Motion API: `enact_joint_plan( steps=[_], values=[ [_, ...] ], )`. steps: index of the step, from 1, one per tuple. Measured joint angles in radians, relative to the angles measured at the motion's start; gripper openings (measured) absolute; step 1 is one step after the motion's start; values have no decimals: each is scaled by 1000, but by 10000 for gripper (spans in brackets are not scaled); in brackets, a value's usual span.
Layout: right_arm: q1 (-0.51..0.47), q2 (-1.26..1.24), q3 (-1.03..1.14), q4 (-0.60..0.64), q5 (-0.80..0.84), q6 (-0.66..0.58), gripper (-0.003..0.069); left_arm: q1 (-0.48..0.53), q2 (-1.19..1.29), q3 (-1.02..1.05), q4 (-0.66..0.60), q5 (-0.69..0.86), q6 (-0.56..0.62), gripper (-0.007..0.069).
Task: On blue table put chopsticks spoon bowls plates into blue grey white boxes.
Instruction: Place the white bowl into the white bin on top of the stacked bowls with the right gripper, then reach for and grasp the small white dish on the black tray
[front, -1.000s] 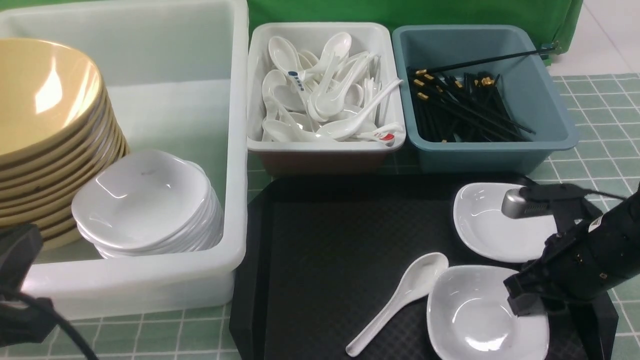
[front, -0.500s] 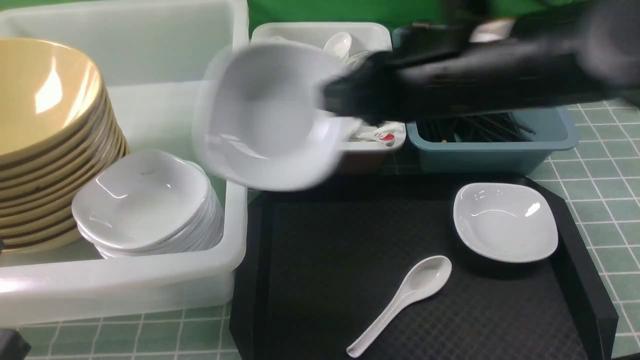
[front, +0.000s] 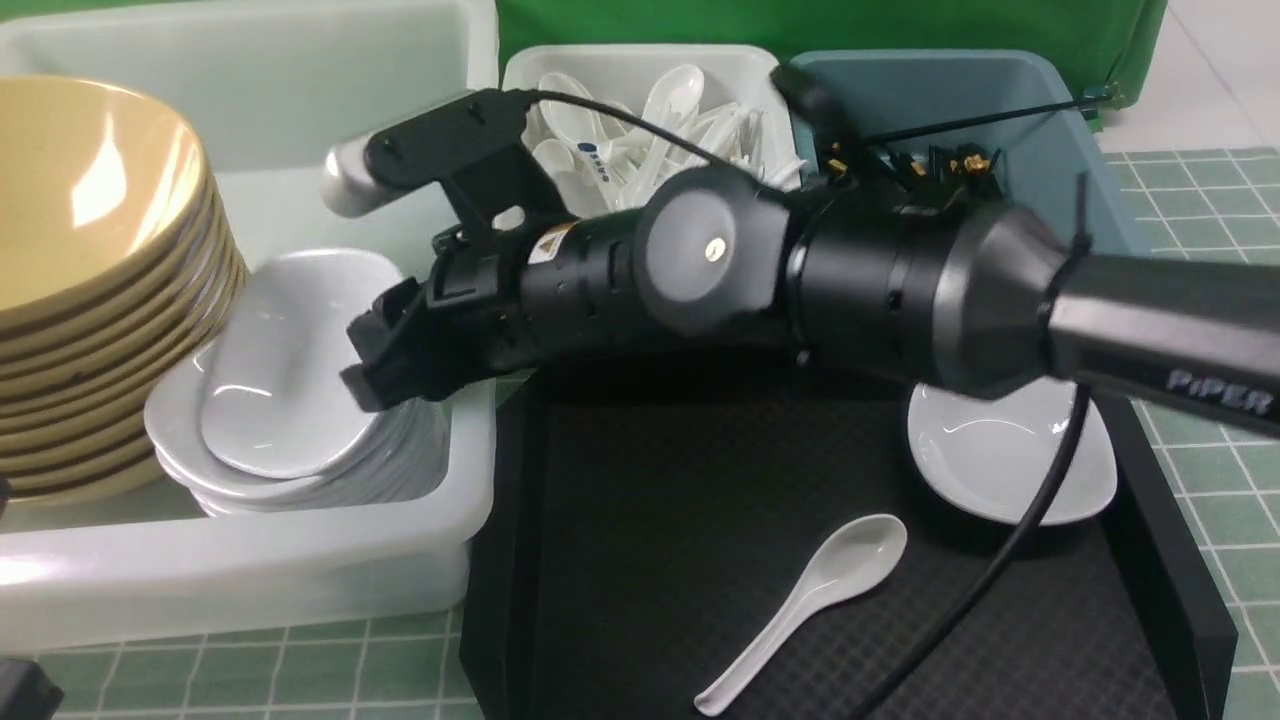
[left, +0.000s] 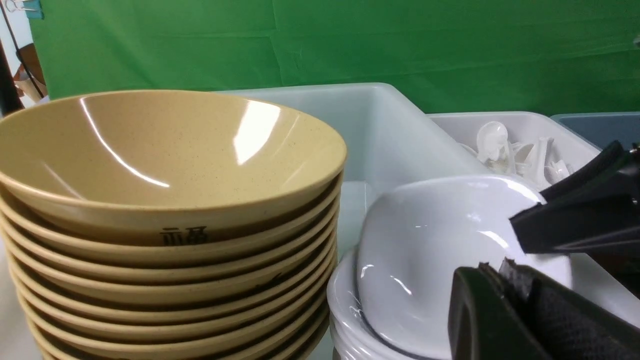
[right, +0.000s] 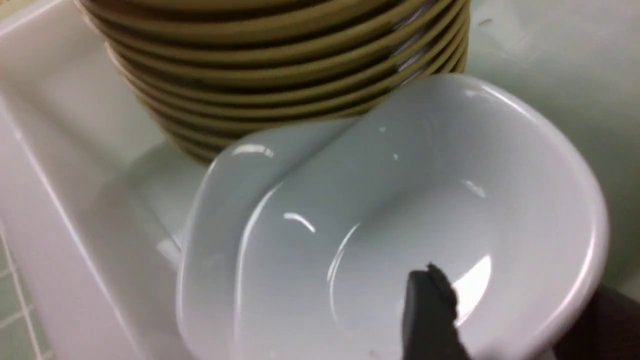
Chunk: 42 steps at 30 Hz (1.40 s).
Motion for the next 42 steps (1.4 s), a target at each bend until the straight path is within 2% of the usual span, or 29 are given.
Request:
enact_joint_plan(
  steps=[2, 3, 4, 6, 9, 11, 12, 16, 17, 19, 22, 24, 25, 26, 27, 28, 30, 31, 33, 34, 35, 39, 42],
  values=[
    [-54, -59, -1, -96, 137, 18, 471, 0, 0, 0, 0, 0, 0, 1],
    [-61, -59, -1, -108, 150, 23, 475, 0, 0, 0, 0, 0, 0, 1],
    [-117, -115, -2, -207, 265, 91, 500, 0, 0, 0, 0, 0, 0, 1],
    [-191, -175, -4, -334, 396, 179, 498, 0, 0, 0, 0, 0, 0, 1],
    [-312, -248, 55, -493, 536, 297, 453, 0, 0, 0, 0, 0, 0, 1],
    [-372, -269, 125, -533, 558, 330, 404, 0, 0, 0, 0, 0, 0, 1],
    [-434, -278, 238, -557, 553, 351, 344, 0, 0, 0, 0, 0, 0, 1],
    [-543, -269, 466, -575, 436, 366, 182, 0, 0, 0, 0, 0, 0, 1],
    [-546, -267, 475, -575, 427, 366, 175, 0, 0, 0, 0, 0, 0, 1],
    [-567, -244, 560, -572, 309, 369, 95, 0, 0, 0, 0, 0, 0, 1],
    [-556, -196, 594, -526, 209, 372, 39, 0, 0, 1, 0, -1, 0, 1],
    [-543, -175, 596, -473, 173, 372, 36, 0, 0, 4, 0, -8, 0, 1],
    [-523, -156, 585, -387, 144, 344, 36, 0, 0, 11, 0, -20, 0, 1],
    [-520, -155, 583, -360, 141, 337, 36, 0, 0, 12, 0, -22, 0, 1],
    [-491, -139, 563, -252, 146, 263, 46, 0, 0, 17, 0, -32, 0, 1],
    [-474, -135, 548, -197, 159, 234, 58, 0, 0, 19, 0, -33, 0, 1],
    [-462, -134, 524, -175, 182, 210, 78, 0, 0, 20, 0, -33, 0, 1],
    [-455, -138, 491, -178, 223, 197, 133, 0, 0, 20, 0, -34, 0, 1],
    [-468, -154, 450, -235, 282, 210, 216, 0, 0, 20, 0, -36, 0, 1],
    [-471, -154, 447, -243, 288, 215, 216, 0, 0, 20, 0, -36, 0, 1],
    [-498, -177, 432, -314, 329, 256, 296, 0, 0, 20, 0, -37, 0, 1],
    [-582, -205, 428, -442, 363, 322, 439, 0, 0, 20, -1, -37, 0, 1],
    [-624, -186, 428, -466, 325, 331, 491, 0, 0, 20, -6, -37, 0, 1]
  ],
)
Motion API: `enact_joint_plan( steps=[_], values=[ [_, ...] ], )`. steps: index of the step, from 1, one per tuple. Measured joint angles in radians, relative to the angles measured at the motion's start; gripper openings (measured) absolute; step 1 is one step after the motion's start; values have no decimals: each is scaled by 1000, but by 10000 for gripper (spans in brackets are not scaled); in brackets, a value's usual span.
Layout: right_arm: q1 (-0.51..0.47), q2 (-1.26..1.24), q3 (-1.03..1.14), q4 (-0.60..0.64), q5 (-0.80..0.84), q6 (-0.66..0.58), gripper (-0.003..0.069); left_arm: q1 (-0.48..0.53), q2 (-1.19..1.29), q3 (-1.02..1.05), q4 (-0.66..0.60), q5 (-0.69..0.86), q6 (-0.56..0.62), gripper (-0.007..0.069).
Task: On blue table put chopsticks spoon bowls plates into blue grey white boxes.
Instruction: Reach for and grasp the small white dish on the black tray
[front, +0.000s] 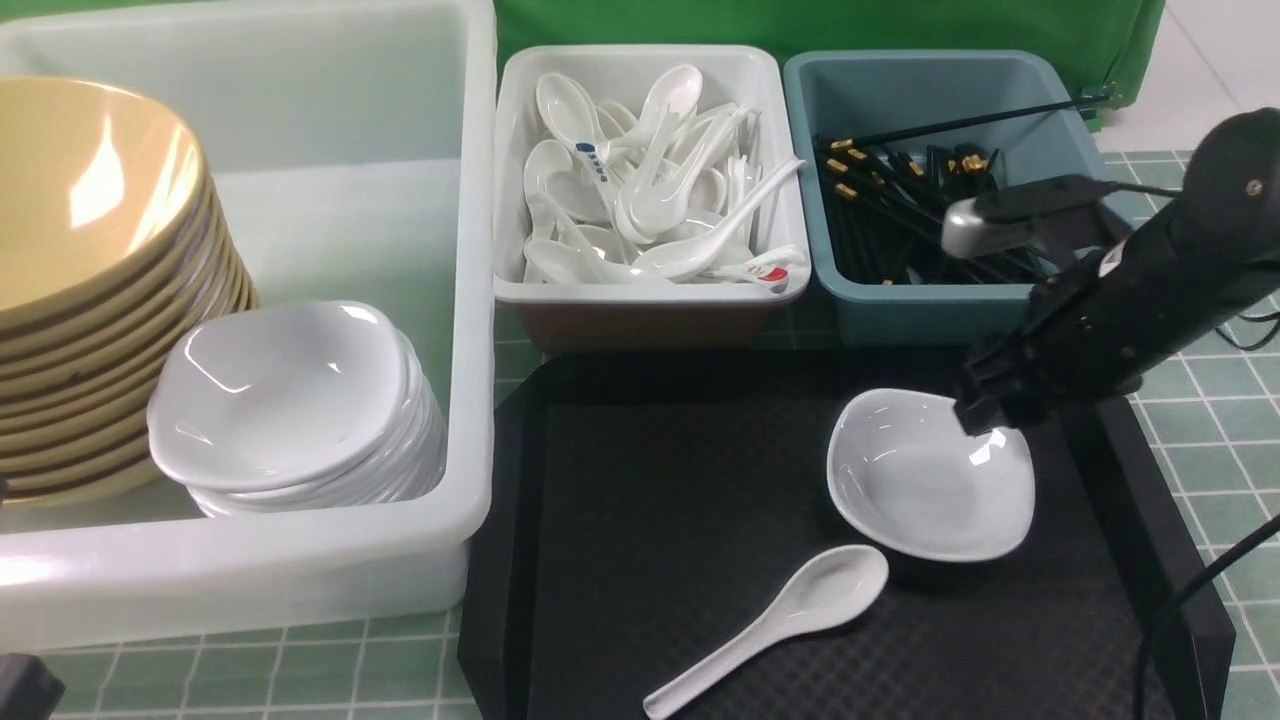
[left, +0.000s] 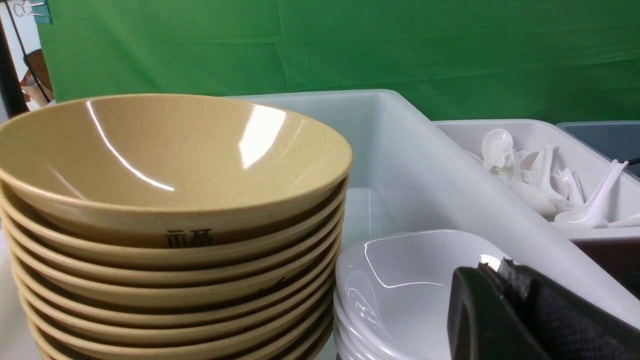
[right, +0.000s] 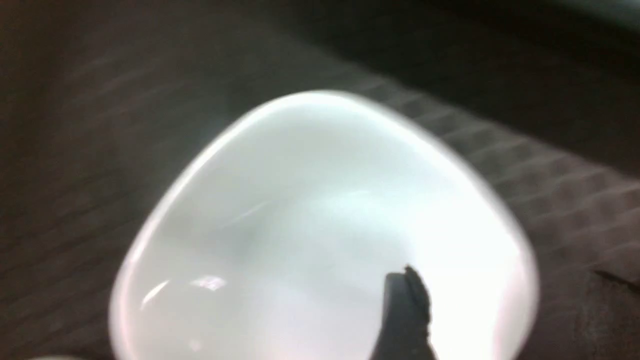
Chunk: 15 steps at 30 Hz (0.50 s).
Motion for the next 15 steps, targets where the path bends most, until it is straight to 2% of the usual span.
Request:
enact_joint_plan(
  steps=[4, 6, 7, 10, 15],
  values=[
    [-4, 58, -1, 14, -42, 5, 486, 0, 0, 0, -6, 0, 0, 1],
    [-1, 113, -1, 61, -52, -22, 429, 0, 0, 0, -6, 0, 0, 1],
    [0, 136, -5, 91, -49, -52, 364, 0, 0, 0, -5, -1, 0, 1],
    [0, 124, -16, 138, -25, -73, 237, 0, 0, 0, 7, -2, 2, 1],
    [12, -3, -62, 145, 81, -106, 80, 0, 0, 0, 12, -3, 1, 1]
  ],
)
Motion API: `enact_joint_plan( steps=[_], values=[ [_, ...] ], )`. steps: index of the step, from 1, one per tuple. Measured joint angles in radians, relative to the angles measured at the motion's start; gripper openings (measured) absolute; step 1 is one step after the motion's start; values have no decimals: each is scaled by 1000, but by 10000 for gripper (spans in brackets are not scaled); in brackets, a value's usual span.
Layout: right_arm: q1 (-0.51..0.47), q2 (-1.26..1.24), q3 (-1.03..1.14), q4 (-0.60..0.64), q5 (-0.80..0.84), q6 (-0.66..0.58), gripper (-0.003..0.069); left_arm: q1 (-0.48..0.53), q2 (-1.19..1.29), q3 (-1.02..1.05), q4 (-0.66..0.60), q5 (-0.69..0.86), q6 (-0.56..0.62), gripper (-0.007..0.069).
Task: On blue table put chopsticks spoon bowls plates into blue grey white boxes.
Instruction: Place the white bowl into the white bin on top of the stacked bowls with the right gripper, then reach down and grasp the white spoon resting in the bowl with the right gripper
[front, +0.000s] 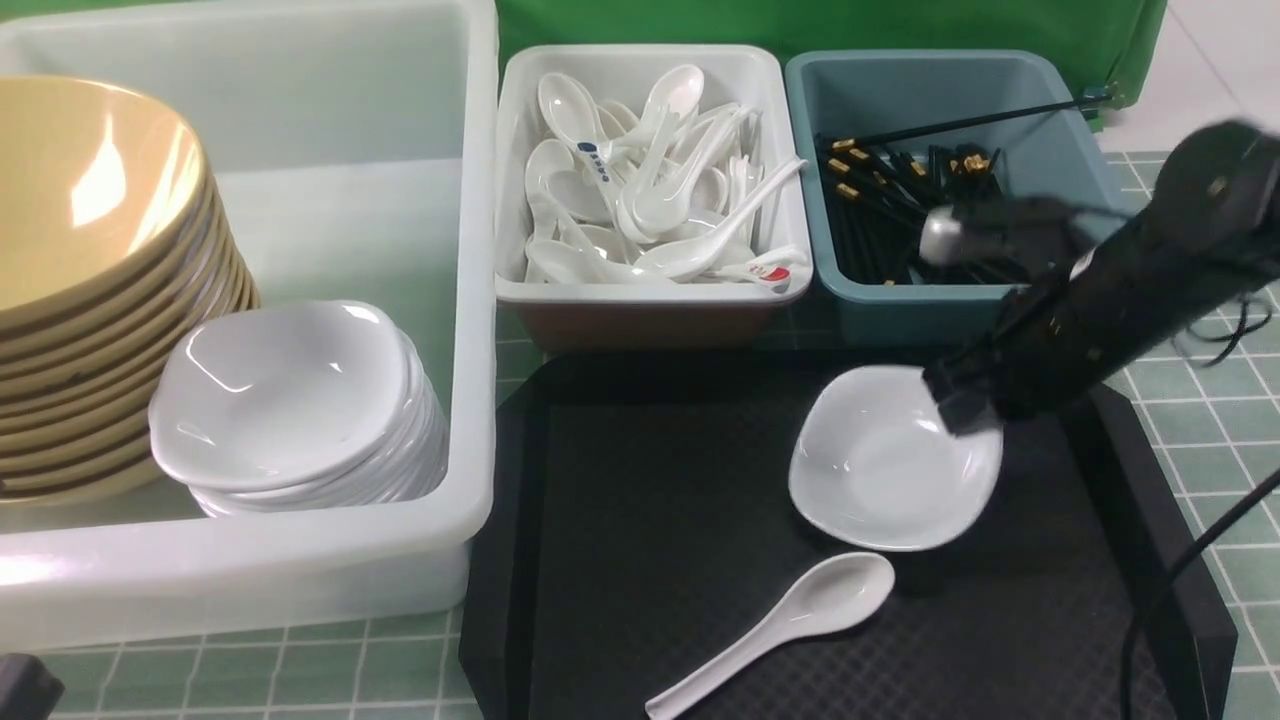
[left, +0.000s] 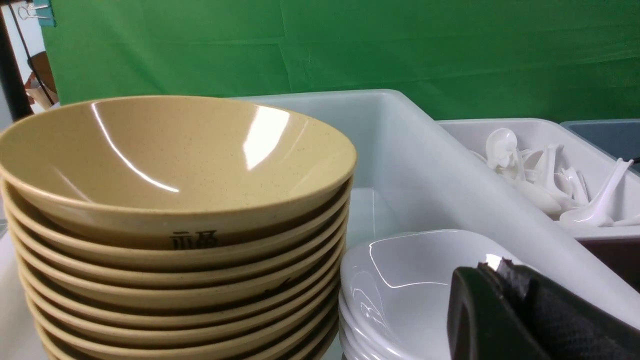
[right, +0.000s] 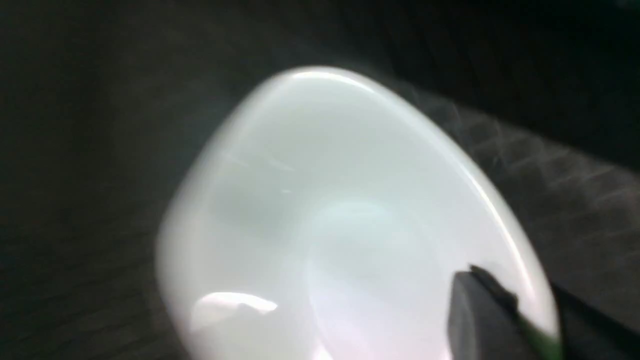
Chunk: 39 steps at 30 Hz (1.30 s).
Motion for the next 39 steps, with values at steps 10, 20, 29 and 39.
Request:
enact_joint_plan(
  steps=[10, 20, 29, 39],
  values=[
    [342, -130, -162, 402, -219, -244, 74, 0, 0, 0, 0, -2, 0, 1],
    [641, 190, -357, 543, -542, -431, 151, 0, 0, 0, -1, -2, 0, 1],
    [567, 134, -379, 400, -365, -413, 488, 0, 0, 0, -2, -1, 0, 1],
    [327, 16, -168, -184, 279, -5, 522, 0, 0, 0, -2, -2, 0, 1]
  ],
)
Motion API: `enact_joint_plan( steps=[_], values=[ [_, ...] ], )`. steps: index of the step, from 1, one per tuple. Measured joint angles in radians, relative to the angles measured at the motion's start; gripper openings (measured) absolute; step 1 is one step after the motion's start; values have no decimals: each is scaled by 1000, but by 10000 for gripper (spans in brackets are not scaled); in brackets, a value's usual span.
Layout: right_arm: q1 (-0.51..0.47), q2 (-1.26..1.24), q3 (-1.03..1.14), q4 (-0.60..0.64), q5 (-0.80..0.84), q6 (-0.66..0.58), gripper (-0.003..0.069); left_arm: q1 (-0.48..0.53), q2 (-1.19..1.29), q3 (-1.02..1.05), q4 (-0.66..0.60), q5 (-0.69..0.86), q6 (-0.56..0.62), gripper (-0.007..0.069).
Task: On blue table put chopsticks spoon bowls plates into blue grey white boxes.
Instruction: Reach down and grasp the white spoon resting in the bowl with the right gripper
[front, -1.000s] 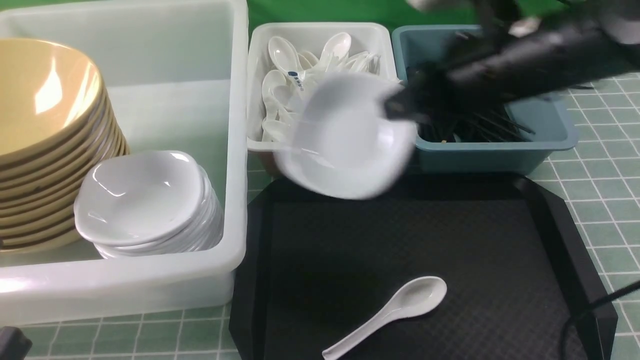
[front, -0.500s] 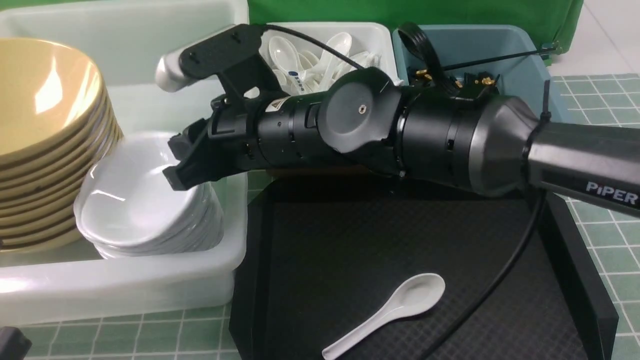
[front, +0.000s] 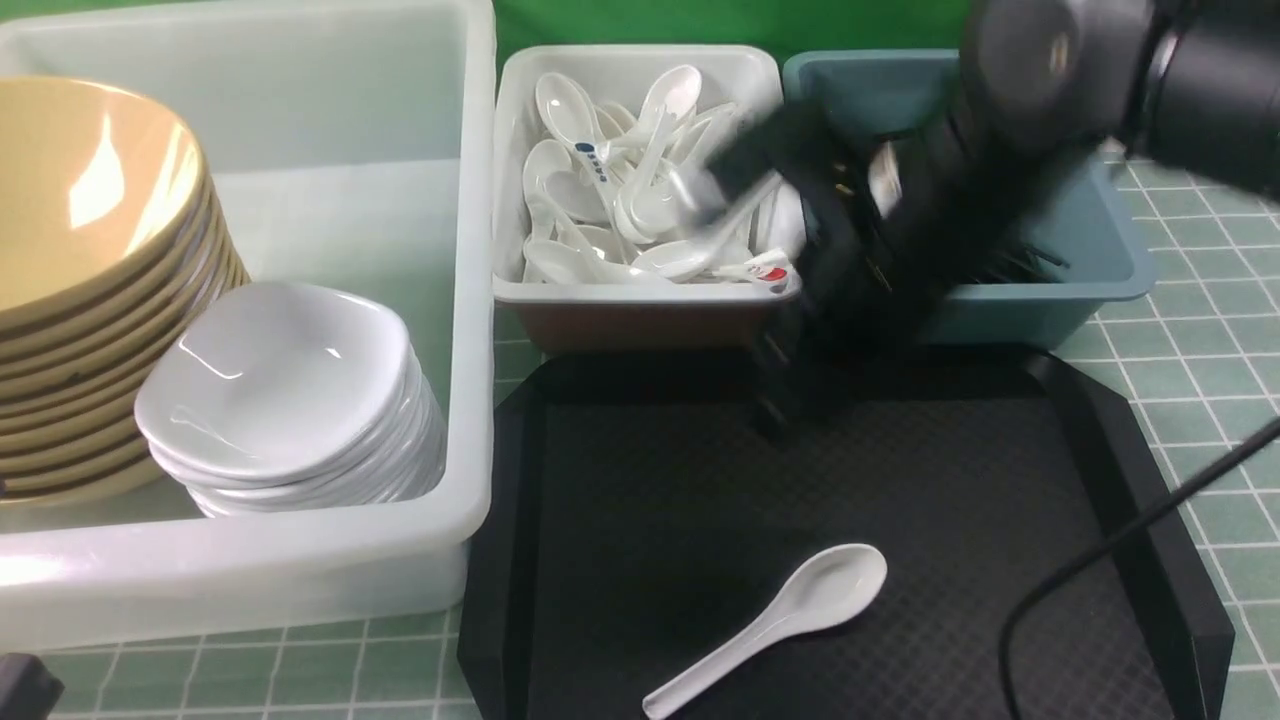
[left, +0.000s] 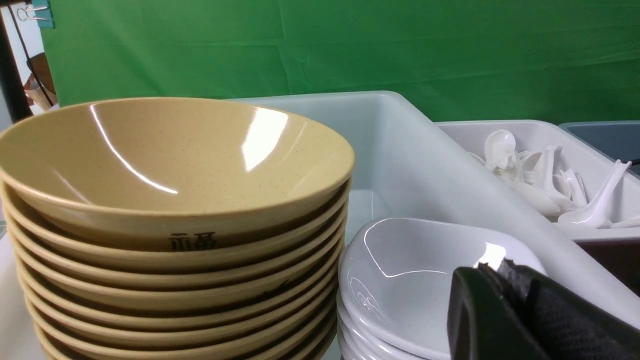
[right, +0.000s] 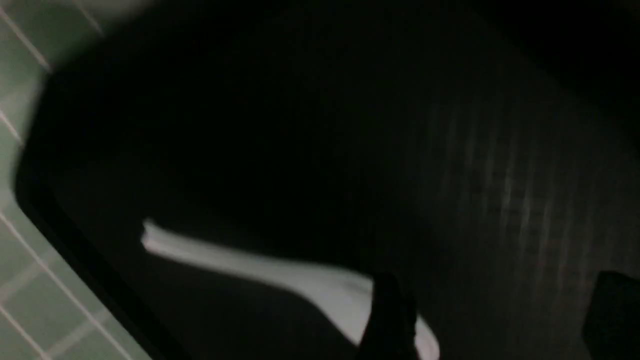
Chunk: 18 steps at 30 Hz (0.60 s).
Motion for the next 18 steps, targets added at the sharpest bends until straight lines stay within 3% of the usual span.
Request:
enact_joint_plan(
  steps=[5, 11, 14, 18],
  values=[
    [-13, 21, 229, -21, -156, -33, 522, 0, 0, 0, 0, 0, 0, 1],
    [-13, 76, 262, 11, -245, -39, 491, 0, 0, 0, 0, 0, 0, 1],
    [-13, 95, 256, 43, -253, -47, 377, 0, 0, 8, 0, -10, 0, 1],
    [-14, 91, 248, 73, -228, -52, 156, 0, 0, 13, 0, -24, -1, 1]
  ],
)
